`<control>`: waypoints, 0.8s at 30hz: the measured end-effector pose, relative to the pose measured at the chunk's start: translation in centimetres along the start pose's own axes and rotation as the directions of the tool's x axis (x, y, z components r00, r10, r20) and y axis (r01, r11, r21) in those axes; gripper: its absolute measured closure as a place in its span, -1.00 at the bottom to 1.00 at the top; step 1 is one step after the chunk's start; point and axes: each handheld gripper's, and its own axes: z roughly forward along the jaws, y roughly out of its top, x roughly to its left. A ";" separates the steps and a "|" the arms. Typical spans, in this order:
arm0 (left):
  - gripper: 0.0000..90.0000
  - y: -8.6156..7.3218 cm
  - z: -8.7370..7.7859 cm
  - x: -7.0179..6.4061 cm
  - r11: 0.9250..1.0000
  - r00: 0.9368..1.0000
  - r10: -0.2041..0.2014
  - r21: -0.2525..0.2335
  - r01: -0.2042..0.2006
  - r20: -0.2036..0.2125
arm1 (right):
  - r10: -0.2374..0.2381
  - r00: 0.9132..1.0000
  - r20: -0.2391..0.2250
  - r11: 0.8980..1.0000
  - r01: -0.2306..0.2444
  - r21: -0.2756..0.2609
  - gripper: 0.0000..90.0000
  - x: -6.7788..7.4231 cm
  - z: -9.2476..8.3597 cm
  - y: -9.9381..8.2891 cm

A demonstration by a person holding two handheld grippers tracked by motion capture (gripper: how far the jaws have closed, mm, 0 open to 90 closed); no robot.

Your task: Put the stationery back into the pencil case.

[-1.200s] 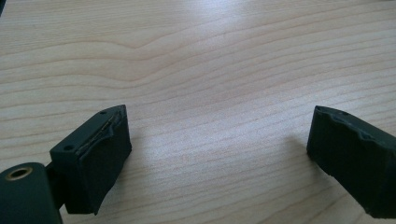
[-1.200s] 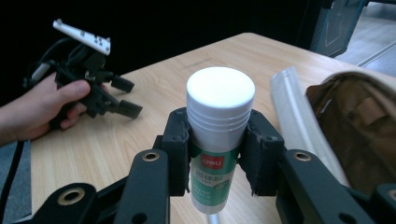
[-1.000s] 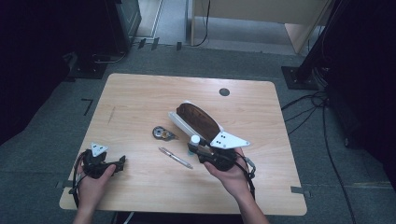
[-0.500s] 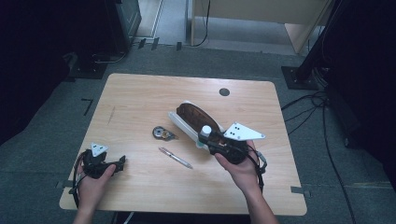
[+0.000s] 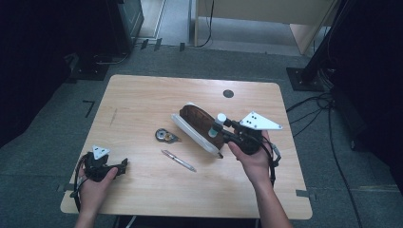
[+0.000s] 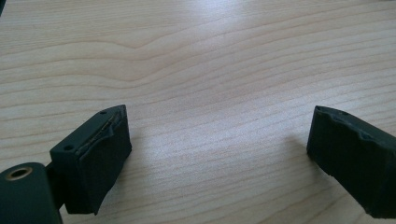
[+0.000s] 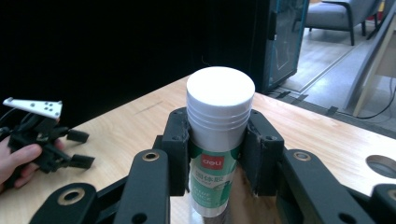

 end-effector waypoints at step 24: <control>-0.86 0.0 0.0 0.0 1.000 1.000 0.001 -0.001 -0.001 -0.001 | 0.046 0.996 0.077 0.998 -0.049 0.032 0.46 -4.2 2.3 -1.6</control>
